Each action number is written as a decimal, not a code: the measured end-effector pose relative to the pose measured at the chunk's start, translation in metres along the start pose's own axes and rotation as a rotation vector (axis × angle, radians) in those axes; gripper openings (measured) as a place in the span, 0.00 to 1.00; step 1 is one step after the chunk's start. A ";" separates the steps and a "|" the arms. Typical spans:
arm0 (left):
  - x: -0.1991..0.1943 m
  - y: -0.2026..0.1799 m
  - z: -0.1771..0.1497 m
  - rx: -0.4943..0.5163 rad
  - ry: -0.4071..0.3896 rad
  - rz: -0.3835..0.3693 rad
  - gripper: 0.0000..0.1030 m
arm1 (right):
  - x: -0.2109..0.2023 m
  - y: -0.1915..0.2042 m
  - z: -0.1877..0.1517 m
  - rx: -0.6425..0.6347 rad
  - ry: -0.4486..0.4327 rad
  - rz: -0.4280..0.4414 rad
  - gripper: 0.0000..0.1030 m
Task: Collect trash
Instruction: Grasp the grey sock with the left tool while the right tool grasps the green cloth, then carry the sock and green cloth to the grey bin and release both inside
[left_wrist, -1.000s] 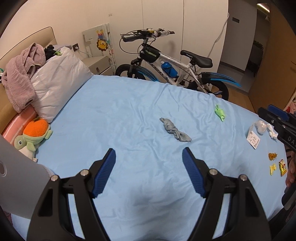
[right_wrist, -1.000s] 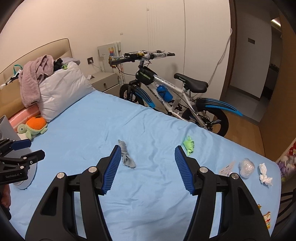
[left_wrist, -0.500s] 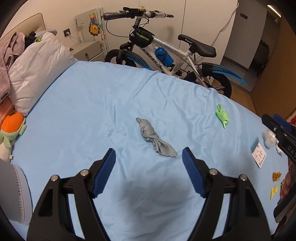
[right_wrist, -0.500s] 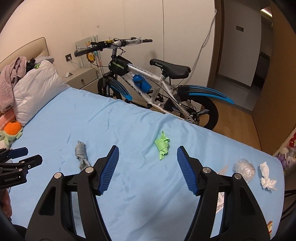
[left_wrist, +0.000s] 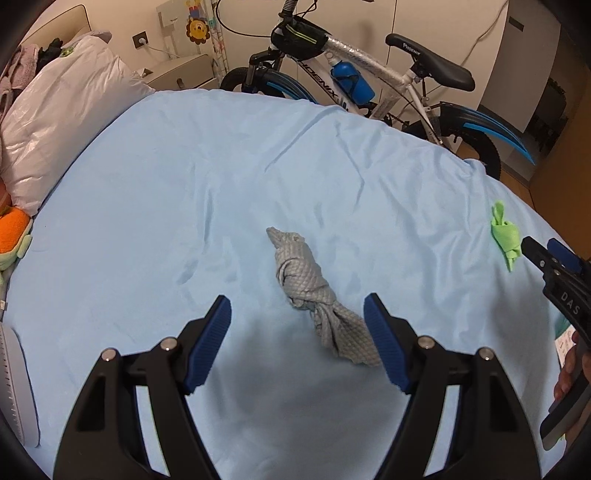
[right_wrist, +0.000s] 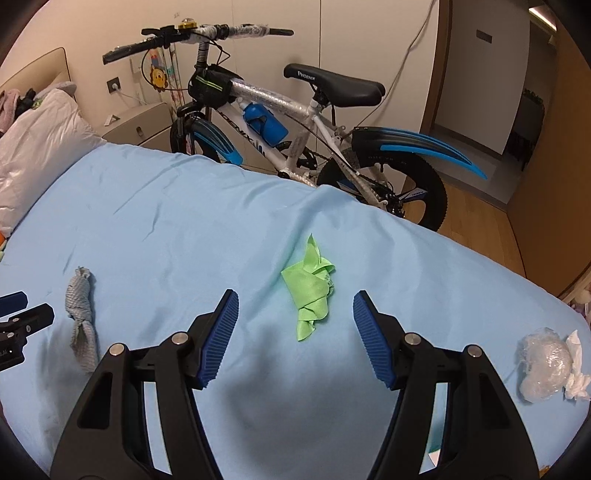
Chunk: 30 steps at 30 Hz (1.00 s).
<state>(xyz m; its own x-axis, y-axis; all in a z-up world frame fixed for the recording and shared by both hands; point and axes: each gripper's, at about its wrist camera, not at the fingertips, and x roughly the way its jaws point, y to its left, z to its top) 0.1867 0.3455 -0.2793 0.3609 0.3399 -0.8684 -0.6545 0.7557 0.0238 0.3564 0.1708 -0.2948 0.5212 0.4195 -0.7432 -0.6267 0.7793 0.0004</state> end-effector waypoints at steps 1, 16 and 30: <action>0.007 -0.001 0.000 0.001 0.005 0.005 0.72 | 0.007 -0.001 0.000 0.001 0.006 -0.001 0.61; 0.056 -0.021 -0.001 0.093 -0.001 -0.006 0.32 | 0.060 -0.003 -0.002 -0.038 0.069 0.010 0.26; 0.029 -0.033 -0.006 0.140 -0.047 -0.149 0.27 | 0.011 0.023 -0.013 -0.058 0.031 0.089 0.24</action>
<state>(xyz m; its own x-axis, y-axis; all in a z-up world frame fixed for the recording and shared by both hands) 0.2151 0.3276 -0.3085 0.4796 0.2419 -0.8435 -0.4943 0.8687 -0.0319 0.3401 0.1876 -0.3123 0.4445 0.4709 -0.7620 -0.7027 0.7109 0.0294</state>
